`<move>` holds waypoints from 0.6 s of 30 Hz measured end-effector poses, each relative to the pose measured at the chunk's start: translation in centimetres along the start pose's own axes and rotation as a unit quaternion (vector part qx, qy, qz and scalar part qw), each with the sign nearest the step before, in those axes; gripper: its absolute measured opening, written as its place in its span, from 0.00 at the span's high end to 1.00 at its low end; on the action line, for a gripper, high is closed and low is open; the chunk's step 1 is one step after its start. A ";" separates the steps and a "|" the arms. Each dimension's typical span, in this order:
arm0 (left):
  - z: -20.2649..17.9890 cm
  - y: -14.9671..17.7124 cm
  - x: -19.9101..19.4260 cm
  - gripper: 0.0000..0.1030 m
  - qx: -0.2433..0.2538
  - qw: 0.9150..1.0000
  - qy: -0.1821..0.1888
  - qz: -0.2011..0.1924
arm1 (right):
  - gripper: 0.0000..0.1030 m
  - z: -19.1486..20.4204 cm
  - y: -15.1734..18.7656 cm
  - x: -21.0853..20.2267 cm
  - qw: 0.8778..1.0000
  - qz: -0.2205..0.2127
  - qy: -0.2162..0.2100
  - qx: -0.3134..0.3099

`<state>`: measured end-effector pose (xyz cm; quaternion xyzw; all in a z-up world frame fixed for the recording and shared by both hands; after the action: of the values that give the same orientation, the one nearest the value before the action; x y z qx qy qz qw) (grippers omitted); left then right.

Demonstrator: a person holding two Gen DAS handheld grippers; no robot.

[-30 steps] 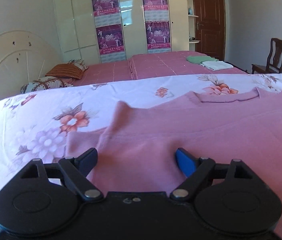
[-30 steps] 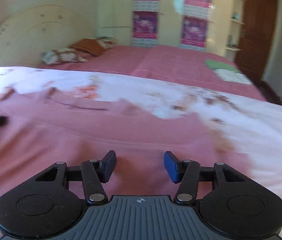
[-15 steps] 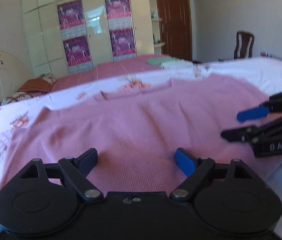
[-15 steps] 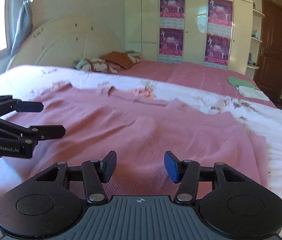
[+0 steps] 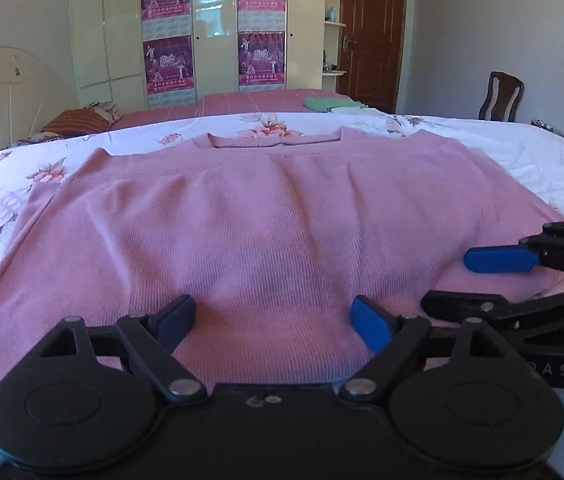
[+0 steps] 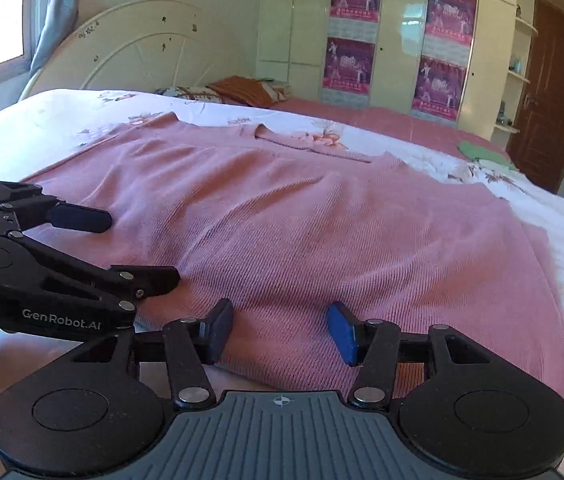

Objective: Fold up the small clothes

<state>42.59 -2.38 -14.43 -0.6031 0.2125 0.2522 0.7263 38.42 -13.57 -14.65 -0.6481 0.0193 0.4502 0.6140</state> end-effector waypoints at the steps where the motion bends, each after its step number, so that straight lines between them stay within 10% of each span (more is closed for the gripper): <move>1: 0.5 -0.3 -0.4 0.18 0.002 1.000 -0.016 -0.005 | 0.49 0.0 -0.1 -0.1 1.000 0.001 -0.001 0.003; 14: 9.6 1.8 -1.7 0.19 -0.036 0.996 -0.085 0.012 | 0.49 -7.4 2.8 -8.2 0.992 0.009 0.088 0.088; 18: 10.4 3.1 -0.8 0.16 -0.048 0.994 -0.088 0.033 | 0.89 -8.3 3.3 -8.3 0.987 0.030 0.122 0.104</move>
<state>40.08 8.17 -14.44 -0.6056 0.1551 0.3381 0.7035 36.25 -25.50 -13.47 -0.6296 0.1604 0.3819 0.6573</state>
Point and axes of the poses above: each gripper's, at about its wrist camera, not at the fingertips, and x roughly the way its jaws point, z to its left, y to its underside, the point moved 1 cm from there along x, roughly the way its jaws point, and after that the axes turned 15 degrees about -y, right-handed, at the moved point
